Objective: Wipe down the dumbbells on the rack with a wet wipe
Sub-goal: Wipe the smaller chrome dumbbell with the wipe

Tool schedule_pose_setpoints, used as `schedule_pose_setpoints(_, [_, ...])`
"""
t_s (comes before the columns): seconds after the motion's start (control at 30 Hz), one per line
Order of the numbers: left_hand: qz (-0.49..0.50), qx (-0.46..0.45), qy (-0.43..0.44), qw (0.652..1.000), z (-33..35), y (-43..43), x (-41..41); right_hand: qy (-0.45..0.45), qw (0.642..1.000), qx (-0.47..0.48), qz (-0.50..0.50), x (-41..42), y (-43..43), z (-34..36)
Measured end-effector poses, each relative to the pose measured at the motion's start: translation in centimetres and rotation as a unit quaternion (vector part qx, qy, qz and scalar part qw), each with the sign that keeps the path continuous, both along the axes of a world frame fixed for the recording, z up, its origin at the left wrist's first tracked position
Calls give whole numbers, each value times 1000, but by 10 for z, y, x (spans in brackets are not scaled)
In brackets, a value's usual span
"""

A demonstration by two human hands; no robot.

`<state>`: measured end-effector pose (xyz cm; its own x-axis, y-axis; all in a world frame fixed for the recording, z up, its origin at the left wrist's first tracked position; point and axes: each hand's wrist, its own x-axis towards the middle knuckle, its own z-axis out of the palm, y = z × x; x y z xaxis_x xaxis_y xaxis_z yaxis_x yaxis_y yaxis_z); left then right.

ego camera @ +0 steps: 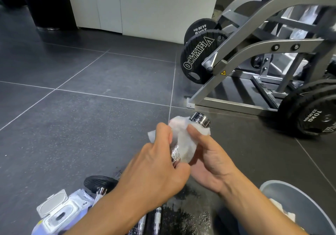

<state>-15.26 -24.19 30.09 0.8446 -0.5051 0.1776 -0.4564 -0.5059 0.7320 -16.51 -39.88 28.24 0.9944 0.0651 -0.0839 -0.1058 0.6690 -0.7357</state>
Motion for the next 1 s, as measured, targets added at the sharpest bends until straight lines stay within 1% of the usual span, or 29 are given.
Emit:
schedule_pose_setpoints(0.07, [-29,-14,44,999,-1,-3,0,-9,1000,9,-5,0,5,-3])
schedule_pose_setpoints(0.17, [-66,-20,129,989,-1,-7,-2,21,999,8,-47,0,11,-3])
schedule_pose_setpoints(0.23, [-71,-17,162,984,0,-7,0,44,997,34,-58,0,13,0])
schedule_pose_setpoints(0.3, [-60,-42,189,979,1,-8,4,66,993,66,-73,2,12,2])
schedule_pose_setpoints(0.37, [-36,-63,205,976,1,-8,6,53,992,80,-82,3,9,5])
schedule_pose_setpoints(0.47, [-24,-57,226,972,2,-9,6,13,991,82,-108,6,2,10])
schedule_pose_setpoints(0.53, [-12,-73,267,961,1,-7,9,-4,988,88,-128,5,-2,13])
schedule_pose_setpoints(0.57, [-19,-96,314,944,1,-5,11,-8,986,93,-135,5,-5,15])
schedule_pose_setpoints(0.6, [-42,-121,381,916,2,-2,13,-7,985,103,-139,4,-8,17])
schedule_pose_setpoints(0.67, [-111,-126,513,842,6,3,13,0,982,119,-147,4,-15,18])
schedule_pose_setpoints(0.7, [-142,-110,554,813,7,4,11,1,982,120,-146,4,-18,17])
schedule_pose_setpoints(0.73, [-165,-98,574,796,6,4,7,-1,983,122,-140,4,-19,18])
schedule_pose_setpoints(0.77, [-176,-95,585,786,6,3,3,-6,984,126,-130,4,-21,17])
schedule_pose_setpoints(0.8, [-174,-102,592,780,3,0,-1,-12,984,131,-119,3,-23,15])
schedule_pose_setpoints(0.9, [-152,-136,597,776,0,-10,-4,-26,983,153,-95,1,-28,12])
schedule_pose_setpoints(0.93, [-149,-137,612,765,-1,-12,-1,-34,983,159,-90,2,-31,11])
schedule_pose_setpoints(1.0, [-165,-138,658,722,-2,-12,2,-66,979,182,-66,1,-35,13])
